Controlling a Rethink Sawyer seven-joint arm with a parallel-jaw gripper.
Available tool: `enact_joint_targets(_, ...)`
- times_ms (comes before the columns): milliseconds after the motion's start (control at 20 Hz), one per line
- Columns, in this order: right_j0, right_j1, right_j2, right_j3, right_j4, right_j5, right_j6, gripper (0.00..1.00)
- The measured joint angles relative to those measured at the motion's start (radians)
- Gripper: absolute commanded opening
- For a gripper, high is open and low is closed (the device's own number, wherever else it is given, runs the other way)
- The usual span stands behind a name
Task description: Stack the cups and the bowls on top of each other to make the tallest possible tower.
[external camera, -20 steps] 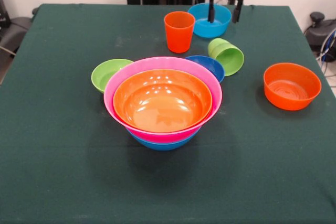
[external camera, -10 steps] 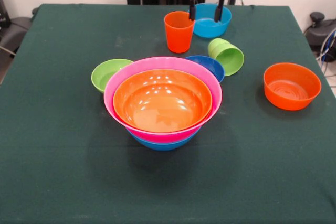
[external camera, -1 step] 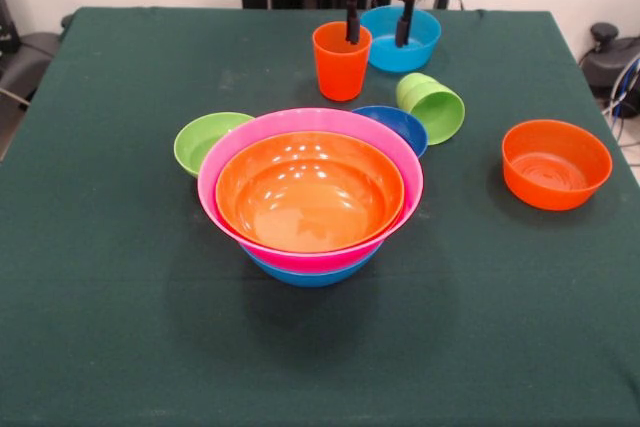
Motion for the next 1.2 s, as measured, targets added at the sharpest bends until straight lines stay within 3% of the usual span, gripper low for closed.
enact_joint_targets(500,-0.017,0.025,0.019,-0.028,-0.029,0.011,0.0,1.0)
enact_joint_targets(1200,-0.027,0.212,0.082,-0.166,-0.03,0.069,0.0,1.0)
